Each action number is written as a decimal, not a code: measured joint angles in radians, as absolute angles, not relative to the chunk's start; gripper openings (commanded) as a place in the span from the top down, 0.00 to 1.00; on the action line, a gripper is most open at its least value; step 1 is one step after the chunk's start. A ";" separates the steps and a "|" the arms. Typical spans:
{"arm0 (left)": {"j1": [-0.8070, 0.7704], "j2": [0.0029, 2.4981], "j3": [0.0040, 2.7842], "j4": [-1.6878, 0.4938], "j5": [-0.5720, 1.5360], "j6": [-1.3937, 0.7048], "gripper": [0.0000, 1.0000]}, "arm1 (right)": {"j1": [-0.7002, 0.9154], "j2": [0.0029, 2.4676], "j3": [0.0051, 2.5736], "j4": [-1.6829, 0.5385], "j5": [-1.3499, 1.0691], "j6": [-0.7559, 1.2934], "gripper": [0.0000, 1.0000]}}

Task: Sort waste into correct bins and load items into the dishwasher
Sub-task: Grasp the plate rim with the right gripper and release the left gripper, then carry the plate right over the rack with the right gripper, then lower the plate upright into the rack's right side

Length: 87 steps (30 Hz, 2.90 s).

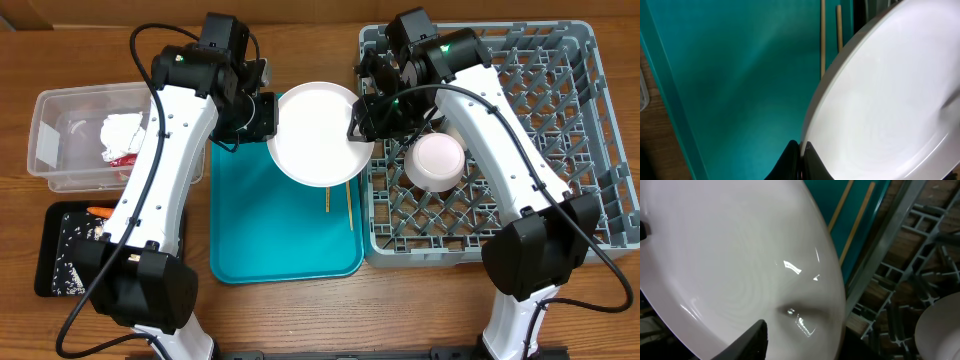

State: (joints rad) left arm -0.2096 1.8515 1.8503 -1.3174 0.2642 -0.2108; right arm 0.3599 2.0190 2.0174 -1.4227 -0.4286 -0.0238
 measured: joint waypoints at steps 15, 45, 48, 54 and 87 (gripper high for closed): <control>-0.202 1.851 1.850 -1.325 0.285 -0.176 0.88 | 0.351 2.019 2.016 -1.420 -0.366 -0.022 0.96; -0.203 1.851 1.851 -1.329 0.323 -0.153 0.16 | 0.217 2.011 2.154 -1.270 -0.051 0.072 0.96; -0.203 1.851 1.851 -1.330 0.323 -0.151 0.01 | 0.183 1.990 2.192 -1.280 -0.028 0.074 0.96; -0.203 1.851 1.851 -1.332 0.317 -0.147 0.00 | 0.102 1.909 2.214 -1.301 0.198 0.075 0.96; -0.203 1.851 1.851 -1.332 0.311 -0.147 0.00 | 0.032 1.886 2.063 -1.280 0.814 -0.052 0.96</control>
